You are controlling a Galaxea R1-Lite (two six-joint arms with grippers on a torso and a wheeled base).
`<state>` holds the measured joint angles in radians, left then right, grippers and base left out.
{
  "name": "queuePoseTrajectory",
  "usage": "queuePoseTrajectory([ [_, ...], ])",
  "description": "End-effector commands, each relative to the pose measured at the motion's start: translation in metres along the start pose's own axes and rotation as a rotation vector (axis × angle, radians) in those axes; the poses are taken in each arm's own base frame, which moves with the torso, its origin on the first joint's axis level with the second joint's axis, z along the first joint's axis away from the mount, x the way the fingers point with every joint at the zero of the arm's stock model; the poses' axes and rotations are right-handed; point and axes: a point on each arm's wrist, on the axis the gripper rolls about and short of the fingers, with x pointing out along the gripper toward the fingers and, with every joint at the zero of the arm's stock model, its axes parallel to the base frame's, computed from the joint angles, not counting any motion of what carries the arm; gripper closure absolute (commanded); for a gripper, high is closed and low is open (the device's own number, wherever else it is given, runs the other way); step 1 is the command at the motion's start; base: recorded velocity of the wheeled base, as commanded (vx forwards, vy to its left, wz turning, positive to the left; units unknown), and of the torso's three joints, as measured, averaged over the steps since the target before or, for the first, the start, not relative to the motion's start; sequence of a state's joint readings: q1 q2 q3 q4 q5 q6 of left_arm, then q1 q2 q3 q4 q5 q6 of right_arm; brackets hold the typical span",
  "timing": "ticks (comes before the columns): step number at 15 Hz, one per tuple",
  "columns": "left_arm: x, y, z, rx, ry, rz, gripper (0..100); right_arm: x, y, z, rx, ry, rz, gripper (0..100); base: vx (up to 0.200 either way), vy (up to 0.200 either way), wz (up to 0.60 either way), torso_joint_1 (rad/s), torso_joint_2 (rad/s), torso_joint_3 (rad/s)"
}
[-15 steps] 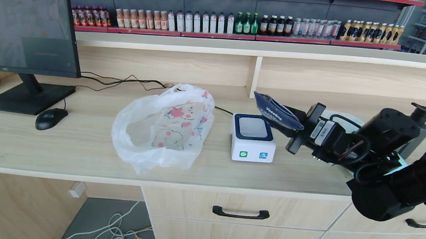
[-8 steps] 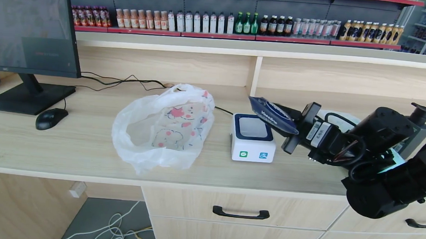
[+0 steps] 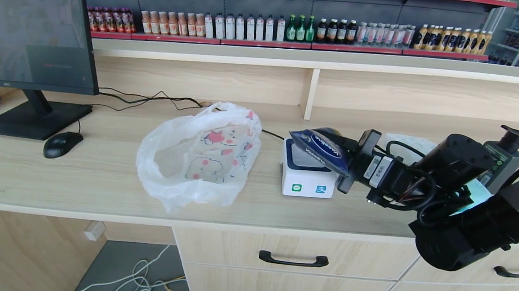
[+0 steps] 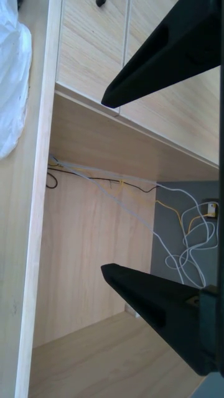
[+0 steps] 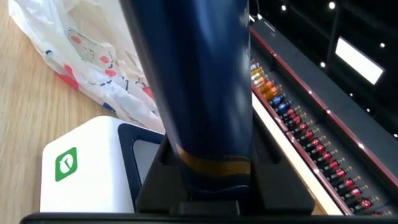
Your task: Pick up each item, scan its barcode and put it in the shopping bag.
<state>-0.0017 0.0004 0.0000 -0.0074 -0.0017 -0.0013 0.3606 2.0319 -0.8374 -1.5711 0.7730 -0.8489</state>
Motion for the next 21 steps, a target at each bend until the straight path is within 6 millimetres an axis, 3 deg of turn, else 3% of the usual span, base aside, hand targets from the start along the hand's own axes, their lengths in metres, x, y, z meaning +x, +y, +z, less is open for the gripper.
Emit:
queuePoseTrajectory([
  [1, 0.0, 0.0, 0.0, 0.0, -0.001, 0.0, 0, 0.0, 0.0, 0.0, 0.002, -0.001, 0.001, 100, 0.0, 0.0, 0.0, 0.0, 0.0, 0.0],
  [6, 0.0, 0.0, 0.0, 0.0, -0.001, 0.0, 0, 0.0, -0.005, 0.005, -0.003, -0.01, -0.011, 100, 0.0, 0.0, 0.0, 0.0, 0.0, 0.0],
  [10, 0.0, 0.0, 0.0, -0.002, -0.001, 0.0, 0, -0.002, -0.024, 0.023, 0.033, -0.009, -0.08, 100, 0.0, 0.0, 0.0, 0.0, 0.0, 0.0],
  [13, 0.0, 0.0, 0.0, -0.002, 0.001, 0.0, 0, -0.008, -0.048, 0.048, 0.081, 0.021, -0.214, 100, 0.0, 0.0, 0.0, 0.0, 0.0, 0.0],
  [18, 0.0, 0.0, 0.0, -0.002, 0.004, 0.0, 0, -0.039, -0.053, 0.083, 0.266, 0.122, -0.386, 100, 0.0, 0.0, 0.0, 0.0, 0.0, 0.0],
  [21, 0.0, 0.0, 0.0, -0.002, 0.004, 0.0, 0, -0.062, -0.056, 0.087, 0.419, 0.192, -0.512, 100, 0.0, 0.0, 0.0, 0.0, 0.0, 0.0],
])
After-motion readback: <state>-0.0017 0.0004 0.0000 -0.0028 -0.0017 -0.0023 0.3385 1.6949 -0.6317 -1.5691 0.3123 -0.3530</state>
